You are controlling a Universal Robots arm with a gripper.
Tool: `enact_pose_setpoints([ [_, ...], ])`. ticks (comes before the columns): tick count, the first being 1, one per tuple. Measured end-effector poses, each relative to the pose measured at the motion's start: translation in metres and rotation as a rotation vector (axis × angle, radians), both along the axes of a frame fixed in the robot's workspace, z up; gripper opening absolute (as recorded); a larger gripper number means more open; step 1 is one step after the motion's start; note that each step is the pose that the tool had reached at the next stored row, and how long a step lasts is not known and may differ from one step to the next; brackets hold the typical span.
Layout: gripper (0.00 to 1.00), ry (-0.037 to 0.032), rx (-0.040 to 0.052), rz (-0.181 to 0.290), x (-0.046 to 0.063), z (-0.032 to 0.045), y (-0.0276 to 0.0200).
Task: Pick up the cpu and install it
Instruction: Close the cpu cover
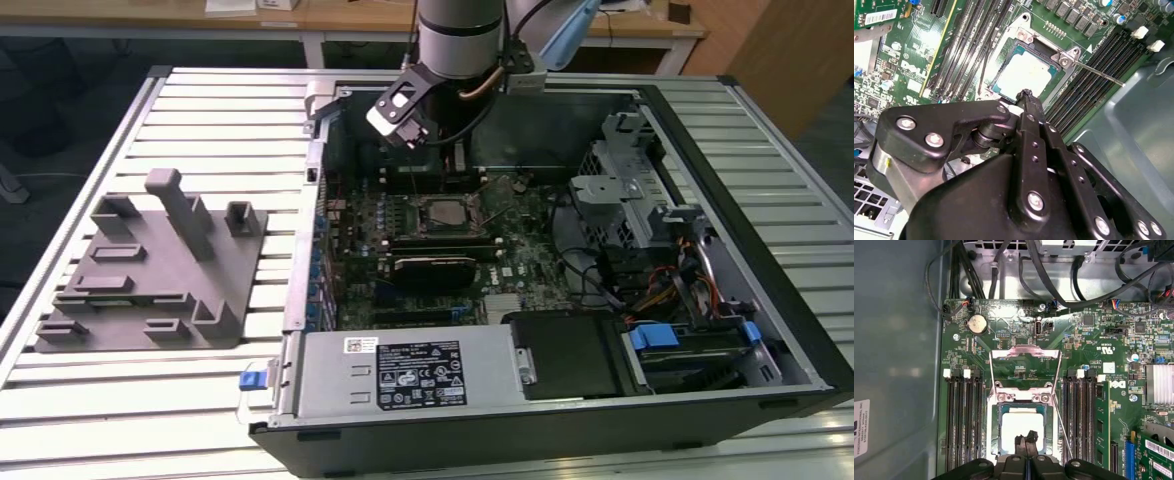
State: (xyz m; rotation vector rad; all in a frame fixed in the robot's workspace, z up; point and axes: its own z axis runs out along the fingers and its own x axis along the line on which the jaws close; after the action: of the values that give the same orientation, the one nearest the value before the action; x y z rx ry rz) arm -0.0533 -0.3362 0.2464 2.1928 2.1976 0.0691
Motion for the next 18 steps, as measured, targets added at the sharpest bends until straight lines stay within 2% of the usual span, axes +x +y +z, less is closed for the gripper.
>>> enact_pose_setpoints([
  [11,0.11,0.0002,-0.0004,0.000,0.000,0.0005,0.0000],
  [18,0.11,0.0000,-0.0001,0.000,0.000,0.0114,0.0000],
])
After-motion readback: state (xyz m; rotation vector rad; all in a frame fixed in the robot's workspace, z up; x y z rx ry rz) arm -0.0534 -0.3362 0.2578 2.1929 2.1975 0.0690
